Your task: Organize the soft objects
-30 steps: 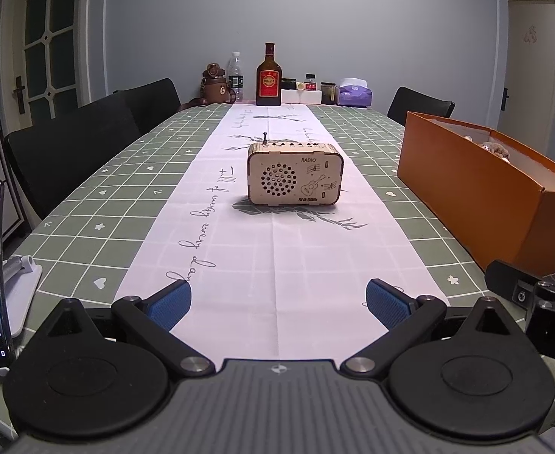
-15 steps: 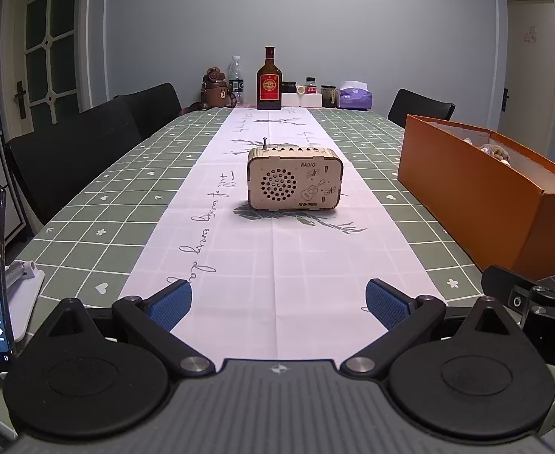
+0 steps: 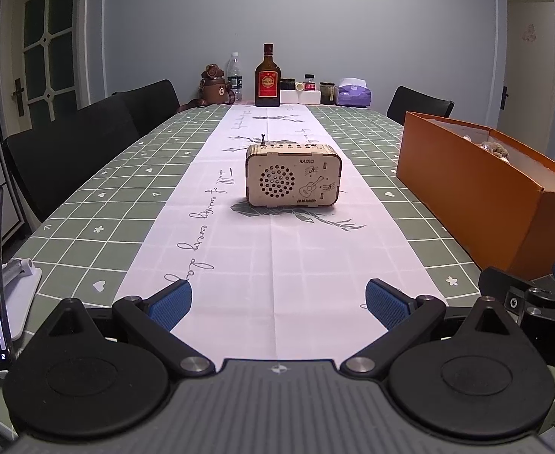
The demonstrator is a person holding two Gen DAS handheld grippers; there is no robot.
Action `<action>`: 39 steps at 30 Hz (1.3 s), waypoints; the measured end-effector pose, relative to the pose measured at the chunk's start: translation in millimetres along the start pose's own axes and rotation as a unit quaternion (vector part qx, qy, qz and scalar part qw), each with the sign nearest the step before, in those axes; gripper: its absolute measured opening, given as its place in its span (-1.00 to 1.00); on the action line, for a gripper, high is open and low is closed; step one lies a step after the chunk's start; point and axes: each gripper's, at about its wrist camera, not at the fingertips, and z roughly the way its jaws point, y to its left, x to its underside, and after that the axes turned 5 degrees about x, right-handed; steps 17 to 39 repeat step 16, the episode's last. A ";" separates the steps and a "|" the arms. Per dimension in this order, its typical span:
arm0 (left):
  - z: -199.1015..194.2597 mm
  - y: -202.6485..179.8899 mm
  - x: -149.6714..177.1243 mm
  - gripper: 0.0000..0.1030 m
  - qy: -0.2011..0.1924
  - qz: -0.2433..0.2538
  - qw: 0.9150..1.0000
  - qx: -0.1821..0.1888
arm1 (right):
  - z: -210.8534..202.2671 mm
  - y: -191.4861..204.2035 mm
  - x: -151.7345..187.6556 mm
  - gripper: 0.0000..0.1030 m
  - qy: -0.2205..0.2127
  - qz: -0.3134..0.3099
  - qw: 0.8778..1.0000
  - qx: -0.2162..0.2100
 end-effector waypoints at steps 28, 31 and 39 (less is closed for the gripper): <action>-3.3 3.3 -1.4 1.00 -0.002 -0.009 1.000 -0.012 | 0.3 0.6 -0.4 0.95 0.003 -0.003 1.000 -0.004; -3.3 3.3 -1.4 1.00 -0.002 -0.009 1.000 -0.012 | 0.3 0.6 -0.4 0.95 0.003 -0.003 1.000 -0.004; -3.3 3.3 -1.4 1.00 -0.002 -0.009 1.000 -0.012 | 0.3 0.6 -0.4 0.95 0.003 -0.003 1.000 -0.004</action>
